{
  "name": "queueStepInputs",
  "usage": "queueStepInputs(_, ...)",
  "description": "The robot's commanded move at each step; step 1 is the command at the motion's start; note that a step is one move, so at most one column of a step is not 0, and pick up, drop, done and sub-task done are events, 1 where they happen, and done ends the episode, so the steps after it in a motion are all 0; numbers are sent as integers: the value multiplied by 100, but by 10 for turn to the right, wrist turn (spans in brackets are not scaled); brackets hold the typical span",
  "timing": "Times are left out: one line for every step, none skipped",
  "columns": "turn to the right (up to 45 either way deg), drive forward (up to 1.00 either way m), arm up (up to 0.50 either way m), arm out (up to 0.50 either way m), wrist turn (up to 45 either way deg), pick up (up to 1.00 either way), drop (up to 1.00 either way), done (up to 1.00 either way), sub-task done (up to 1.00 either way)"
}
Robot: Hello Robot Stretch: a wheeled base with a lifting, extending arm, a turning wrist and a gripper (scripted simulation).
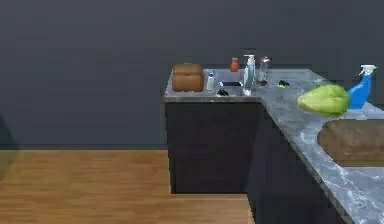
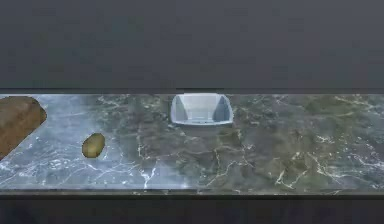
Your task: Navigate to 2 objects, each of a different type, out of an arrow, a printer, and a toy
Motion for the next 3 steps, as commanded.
queueStepInputs(-450, 0, 0, 0, 0, 0, 0, 0, 0)
queueStepInputs(-450, 0, 0, 0, 0, 0, 0, 0, 0)
queueStepInputs(0, 15, 0, 0, 0, 0, 0, 0, 0)
